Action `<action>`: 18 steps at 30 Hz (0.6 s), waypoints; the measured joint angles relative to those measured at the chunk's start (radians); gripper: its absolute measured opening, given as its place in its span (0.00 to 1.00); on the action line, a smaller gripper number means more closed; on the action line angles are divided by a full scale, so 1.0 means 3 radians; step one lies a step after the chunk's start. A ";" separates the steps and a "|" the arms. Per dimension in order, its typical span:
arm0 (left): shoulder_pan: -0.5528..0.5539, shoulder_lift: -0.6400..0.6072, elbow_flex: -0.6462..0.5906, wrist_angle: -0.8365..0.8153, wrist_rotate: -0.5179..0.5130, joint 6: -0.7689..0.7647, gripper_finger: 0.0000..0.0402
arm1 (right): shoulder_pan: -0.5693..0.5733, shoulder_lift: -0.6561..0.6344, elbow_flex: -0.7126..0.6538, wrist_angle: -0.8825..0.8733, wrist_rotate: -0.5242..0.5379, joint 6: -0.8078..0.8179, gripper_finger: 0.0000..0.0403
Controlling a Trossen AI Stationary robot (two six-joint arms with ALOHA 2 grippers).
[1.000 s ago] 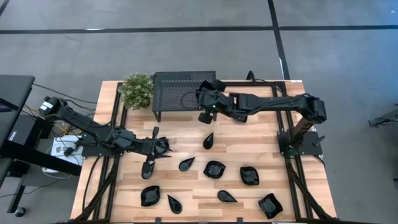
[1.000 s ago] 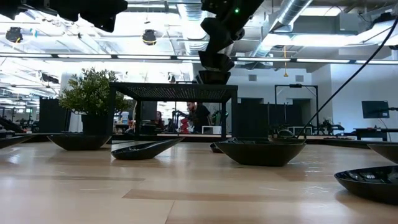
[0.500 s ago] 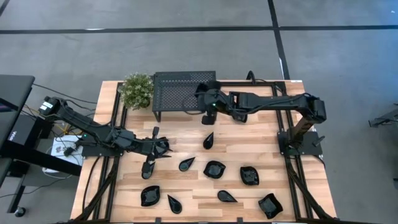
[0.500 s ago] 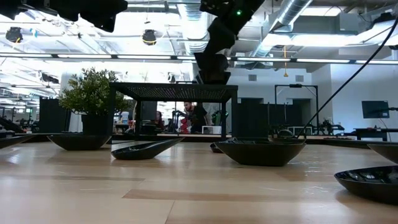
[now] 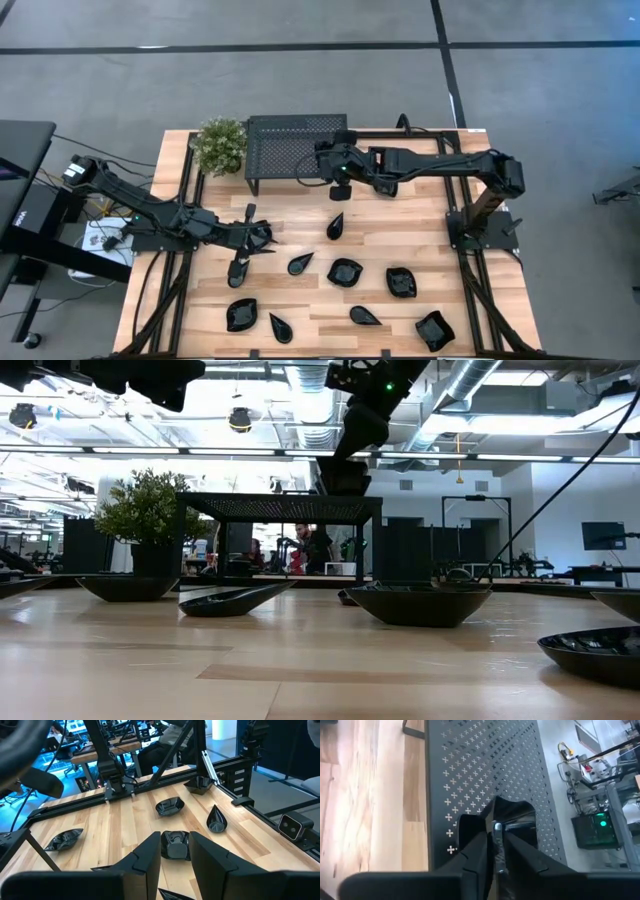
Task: Pick & Place Mini shaped plates
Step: Stack the black distorted square plate on top of the black distorted square plate on the shelf
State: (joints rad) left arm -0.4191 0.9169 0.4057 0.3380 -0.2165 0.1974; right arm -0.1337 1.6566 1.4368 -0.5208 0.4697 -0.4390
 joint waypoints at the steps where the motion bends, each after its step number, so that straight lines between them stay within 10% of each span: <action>1: 0.0000 0.0000 0.0000 -0.0001 0.0000 0.0000 0.26 | -0.0001 0.0000 0.0000 0.0002 0.0000 -0.0001 0.17; 18: 0.0000 0.0000 0.0000 -0.0002 0.0009 -0.0082 0.26 | 0.0885 -0.0110 0.0005 -0.0252 0.0332 0.0543 0.35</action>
State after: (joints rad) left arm -0.4191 0.9169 0.4057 0.3374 -0.2138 0.1728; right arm 0.1318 1.6235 1.4384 -0.5962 0.5694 -0.2762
